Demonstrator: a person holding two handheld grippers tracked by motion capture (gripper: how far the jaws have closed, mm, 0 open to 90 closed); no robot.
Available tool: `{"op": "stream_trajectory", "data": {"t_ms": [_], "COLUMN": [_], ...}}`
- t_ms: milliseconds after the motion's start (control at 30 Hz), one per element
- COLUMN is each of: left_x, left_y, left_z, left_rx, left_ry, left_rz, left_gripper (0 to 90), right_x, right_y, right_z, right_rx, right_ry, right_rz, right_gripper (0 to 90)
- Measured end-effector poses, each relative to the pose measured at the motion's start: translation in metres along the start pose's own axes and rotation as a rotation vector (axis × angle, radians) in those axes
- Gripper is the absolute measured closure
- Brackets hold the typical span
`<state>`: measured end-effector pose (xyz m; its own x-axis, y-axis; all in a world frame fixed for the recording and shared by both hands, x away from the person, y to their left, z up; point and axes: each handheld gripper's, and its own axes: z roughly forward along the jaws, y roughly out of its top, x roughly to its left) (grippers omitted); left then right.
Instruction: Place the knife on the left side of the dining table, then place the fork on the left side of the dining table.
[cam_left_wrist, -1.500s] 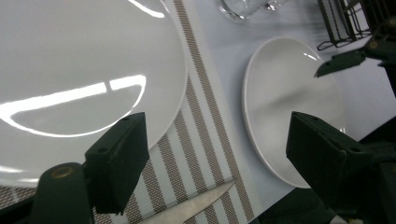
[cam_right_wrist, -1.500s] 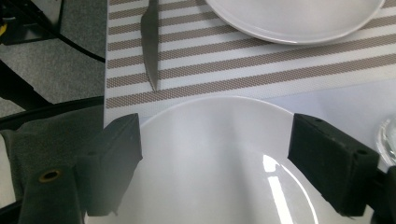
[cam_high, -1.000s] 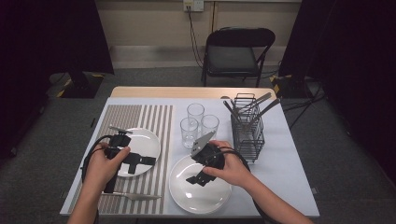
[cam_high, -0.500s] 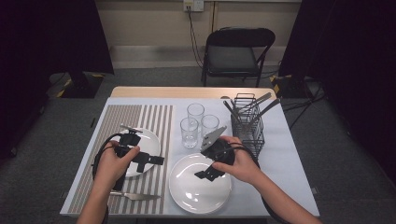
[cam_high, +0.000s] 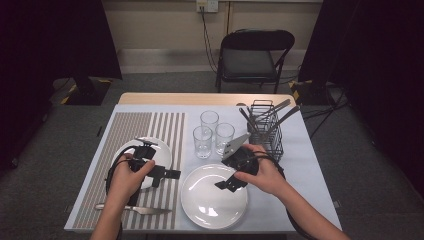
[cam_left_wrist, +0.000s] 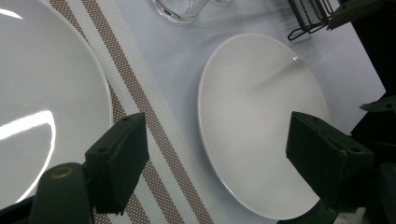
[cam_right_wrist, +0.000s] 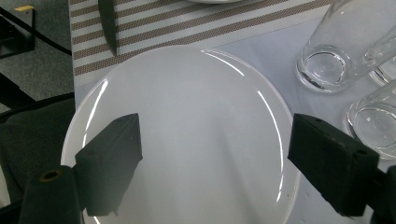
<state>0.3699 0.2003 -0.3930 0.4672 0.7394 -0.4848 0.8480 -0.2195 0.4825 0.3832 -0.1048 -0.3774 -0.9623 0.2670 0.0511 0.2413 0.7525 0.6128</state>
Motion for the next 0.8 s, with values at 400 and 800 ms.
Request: {"op": "stream_trajectory", "data": {"t_ms": [400,800], "left_x": [0.002,-0.002], "left_y": [-0.001,0.0], "left_z": [0.006,0.01], "left_rx": [-0.002,-0.007], "left_ry": [0.013,0.022], "left_rz": [0.018,0.021], "left_gripper": [20.2,16.5], "right_x": [-0.002,-0.008], "right_y": [0.0,-0.004], "right_z": [-0.012,-0.025], "right_rx": [0.003,0.004], "right_ry": [-0.027,-0.033], "right_rz": [-0.007,0.01], "right_gripper": [17.0,17.0]}}
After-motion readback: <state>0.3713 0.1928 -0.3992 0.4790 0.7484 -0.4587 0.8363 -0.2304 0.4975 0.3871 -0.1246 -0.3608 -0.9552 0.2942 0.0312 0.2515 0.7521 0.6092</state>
